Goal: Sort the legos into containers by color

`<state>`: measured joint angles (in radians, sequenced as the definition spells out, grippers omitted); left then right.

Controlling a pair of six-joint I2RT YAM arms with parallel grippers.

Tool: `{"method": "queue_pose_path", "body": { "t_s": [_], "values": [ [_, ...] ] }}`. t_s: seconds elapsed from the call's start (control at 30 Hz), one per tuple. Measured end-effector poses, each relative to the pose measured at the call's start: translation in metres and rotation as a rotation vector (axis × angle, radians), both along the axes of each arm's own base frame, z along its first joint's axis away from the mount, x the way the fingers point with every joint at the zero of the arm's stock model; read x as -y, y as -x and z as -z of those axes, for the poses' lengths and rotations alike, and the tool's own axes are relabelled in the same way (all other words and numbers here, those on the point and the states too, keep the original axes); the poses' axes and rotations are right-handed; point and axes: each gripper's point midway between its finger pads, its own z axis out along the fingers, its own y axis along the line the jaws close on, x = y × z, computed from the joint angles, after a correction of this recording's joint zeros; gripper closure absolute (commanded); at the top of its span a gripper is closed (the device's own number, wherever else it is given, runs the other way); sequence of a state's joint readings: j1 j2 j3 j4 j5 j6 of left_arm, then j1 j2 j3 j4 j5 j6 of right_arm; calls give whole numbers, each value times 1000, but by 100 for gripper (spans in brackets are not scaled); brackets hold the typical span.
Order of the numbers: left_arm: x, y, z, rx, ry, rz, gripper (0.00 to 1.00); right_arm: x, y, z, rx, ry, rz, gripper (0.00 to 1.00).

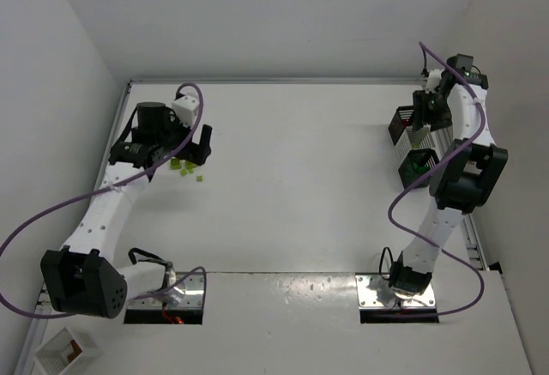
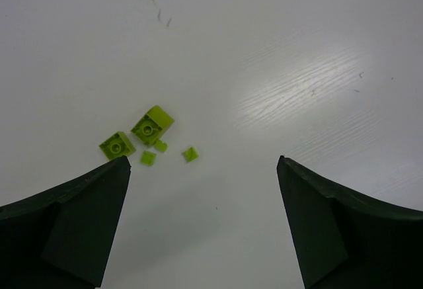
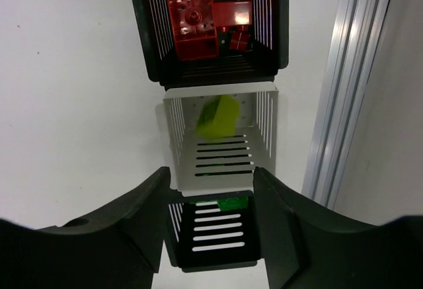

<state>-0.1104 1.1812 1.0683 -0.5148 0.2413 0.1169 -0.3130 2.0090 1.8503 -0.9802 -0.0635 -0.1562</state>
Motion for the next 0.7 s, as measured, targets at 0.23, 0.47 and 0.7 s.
{"method": "queue_pose_path", "body": {
  "t_s": [0.23, 0.47, 0.7],
  "values": [
    [-36, 5, 17, -56, -82, -11, 7, -7, -2, -2, 14, -30, -17, 45],
    [-86, 5, 57, -176, -177, -18, 27, -68, 12, -37, 68, -203, -144, 46],
    [-114, -5, 113, -348, -187, -65, 39, -134, 47, -35, 48, -303, -260, 46]
  ]
}}
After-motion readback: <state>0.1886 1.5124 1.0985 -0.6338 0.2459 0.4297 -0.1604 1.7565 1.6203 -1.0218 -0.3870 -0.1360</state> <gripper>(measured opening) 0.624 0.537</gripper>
